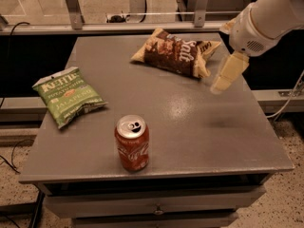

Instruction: Move brown chip bag near green jalapeno chip bag

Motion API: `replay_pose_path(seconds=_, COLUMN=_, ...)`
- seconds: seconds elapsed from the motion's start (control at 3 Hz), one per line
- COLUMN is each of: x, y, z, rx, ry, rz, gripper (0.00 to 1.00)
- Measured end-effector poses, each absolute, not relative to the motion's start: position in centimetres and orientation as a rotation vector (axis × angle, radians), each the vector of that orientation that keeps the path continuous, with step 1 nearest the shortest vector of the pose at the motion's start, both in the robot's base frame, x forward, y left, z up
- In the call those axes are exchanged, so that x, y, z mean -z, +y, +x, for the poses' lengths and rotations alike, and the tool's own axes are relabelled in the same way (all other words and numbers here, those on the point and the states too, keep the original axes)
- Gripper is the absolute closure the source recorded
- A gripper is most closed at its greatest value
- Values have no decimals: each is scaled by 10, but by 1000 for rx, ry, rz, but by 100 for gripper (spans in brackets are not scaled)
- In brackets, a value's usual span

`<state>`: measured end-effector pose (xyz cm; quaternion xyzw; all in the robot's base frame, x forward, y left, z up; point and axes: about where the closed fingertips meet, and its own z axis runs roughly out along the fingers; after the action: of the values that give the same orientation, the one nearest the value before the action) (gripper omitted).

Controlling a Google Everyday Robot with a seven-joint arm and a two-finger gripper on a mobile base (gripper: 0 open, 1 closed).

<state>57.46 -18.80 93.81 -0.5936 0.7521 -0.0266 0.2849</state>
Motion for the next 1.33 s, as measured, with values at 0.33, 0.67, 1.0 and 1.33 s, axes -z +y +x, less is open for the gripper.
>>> replay_pose_path(seconds=0.33, x=-919, y=-161, z=634, rx=13, ry=1956, rz=-1494, gripper=0)
replay_pose_path(seconds=0.67, x=-902, y=-138, z=679, rx=-27, ry=1922, rz=-1413, gripper=0)
replay_pose_path(seconds=1.0, x=-889, y=-129, z=712, rx=-42, ry=1911, rz=-1351, gripper=0)
replay_pose_path(seconds=1.33, x=-880, y=-129, z=730, rx=-84, ry=1903, rz=-1308, gripper=16)
